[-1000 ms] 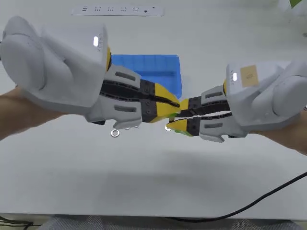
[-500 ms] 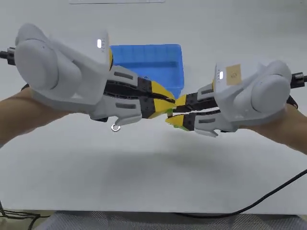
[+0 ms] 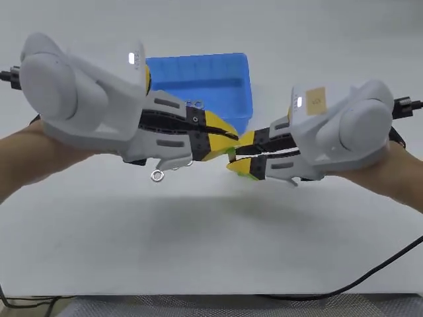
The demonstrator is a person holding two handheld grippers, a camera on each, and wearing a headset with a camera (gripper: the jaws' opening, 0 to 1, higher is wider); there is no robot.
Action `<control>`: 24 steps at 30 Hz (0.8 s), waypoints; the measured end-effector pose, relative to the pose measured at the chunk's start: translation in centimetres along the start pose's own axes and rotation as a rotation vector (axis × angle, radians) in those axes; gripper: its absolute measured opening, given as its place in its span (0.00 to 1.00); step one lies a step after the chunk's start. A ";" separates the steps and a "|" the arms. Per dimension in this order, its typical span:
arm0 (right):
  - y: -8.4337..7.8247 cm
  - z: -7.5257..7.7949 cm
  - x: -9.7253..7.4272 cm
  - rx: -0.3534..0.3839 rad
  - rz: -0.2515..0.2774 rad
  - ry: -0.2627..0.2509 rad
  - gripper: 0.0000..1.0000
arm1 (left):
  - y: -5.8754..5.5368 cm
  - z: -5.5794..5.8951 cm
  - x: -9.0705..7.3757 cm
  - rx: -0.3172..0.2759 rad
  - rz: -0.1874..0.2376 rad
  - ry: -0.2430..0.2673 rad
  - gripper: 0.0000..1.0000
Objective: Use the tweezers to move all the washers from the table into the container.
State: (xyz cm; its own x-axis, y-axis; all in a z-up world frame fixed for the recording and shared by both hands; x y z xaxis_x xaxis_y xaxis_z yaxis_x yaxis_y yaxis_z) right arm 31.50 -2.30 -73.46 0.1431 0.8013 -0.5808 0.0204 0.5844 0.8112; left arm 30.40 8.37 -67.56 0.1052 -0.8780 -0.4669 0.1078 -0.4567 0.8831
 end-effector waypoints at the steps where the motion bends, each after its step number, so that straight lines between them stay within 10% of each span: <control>1: 0.0 0.0 0.0 -0.001 -0.002 0.002 0.12 | 0.0 -0.1 0.0 -0.001 0.000 0.000 0.06; 24: 0.2 -0.2 -0.2 -0.003 -0.007 -0.011 0.14 | 0.1 -0.5 0.4 -0.026 0.016 -0.021 0.06</control>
State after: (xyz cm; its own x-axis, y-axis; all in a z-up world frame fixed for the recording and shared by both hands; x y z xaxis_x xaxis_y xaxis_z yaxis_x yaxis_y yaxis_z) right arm 31.29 -2.35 -73.14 0.1540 0.7959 -0.5855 0.0183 0.5902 0.8071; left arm 30.91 8.03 -67.67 0.0867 -0.8879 -0.4518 0.1319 -0.4392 0.8886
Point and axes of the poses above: the centre of the closed fingertips' face, and the gripper's own axes: x roughly forward along the fingers, z roughly to its right, y roughly out of its top, the point moved 8 cm from there along -x, roughly backward along the fingers, and after that the axes turned 4 degrees about -y, right-handed, at the moved point
